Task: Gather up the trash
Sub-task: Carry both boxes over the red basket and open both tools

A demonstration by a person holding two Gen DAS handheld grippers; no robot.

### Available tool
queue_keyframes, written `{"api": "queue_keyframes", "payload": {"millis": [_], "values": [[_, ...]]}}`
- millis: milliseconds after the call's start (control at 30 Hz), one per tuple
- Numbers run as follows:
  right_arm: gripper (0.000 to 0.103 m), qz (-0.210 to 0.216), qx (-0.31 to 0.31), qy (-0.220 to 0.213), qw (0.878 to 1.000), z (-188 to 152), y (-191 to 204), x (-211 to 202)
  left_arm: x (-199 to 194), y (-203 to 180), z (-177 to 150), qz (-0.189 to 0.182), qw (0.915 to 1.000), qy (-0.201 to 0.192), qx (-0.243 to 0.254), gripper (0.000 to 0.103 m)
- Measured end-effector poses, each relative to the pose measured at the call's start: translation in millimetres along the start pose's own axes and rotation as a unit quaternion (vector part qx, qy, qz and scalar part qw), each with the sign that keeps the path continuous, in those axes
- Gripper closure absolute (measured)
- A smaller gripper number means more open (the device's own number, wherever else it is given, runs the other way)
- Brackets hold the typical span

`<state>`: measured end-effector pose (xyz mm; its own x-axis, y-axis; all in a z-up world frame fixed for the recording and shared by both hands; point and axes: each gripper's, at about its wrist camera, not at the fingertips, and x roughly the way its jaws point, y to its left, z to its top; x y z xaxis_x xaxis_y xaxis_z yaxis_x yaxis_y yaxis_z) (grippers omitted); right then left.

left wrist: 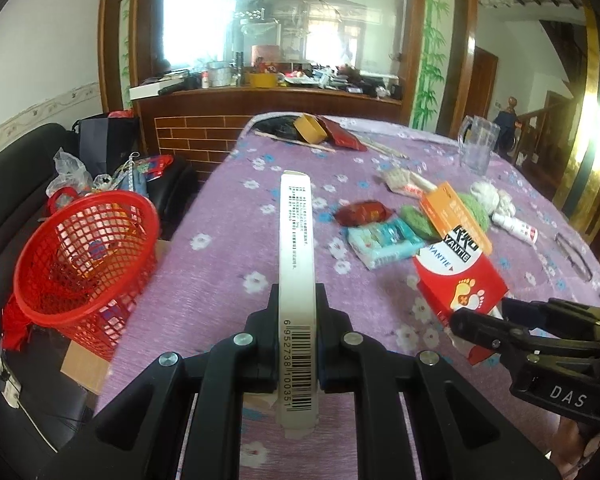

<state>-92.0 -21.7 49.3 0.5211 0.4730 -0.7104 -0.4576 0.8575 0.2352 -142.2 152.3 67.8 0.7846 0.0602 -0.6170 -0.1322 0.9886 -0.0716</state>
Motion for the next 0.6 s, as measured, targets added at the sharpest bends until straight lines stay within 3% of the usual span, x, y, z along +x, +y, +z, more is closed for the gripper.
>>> {"api": "queue_keyframes", "payload": {"millis": [333,600], "values": [[0.054,0.062,-0.032,0.031,0.997,49,56,22,-20,96,21,0.021,0.9962,-0.008,-0.085,0.091],[0.054,0.093,-0.085,0.043,0.991,85,140,56,-22,178,27,0.055,0.9873,-0.011,-0.148,0.091]]}}
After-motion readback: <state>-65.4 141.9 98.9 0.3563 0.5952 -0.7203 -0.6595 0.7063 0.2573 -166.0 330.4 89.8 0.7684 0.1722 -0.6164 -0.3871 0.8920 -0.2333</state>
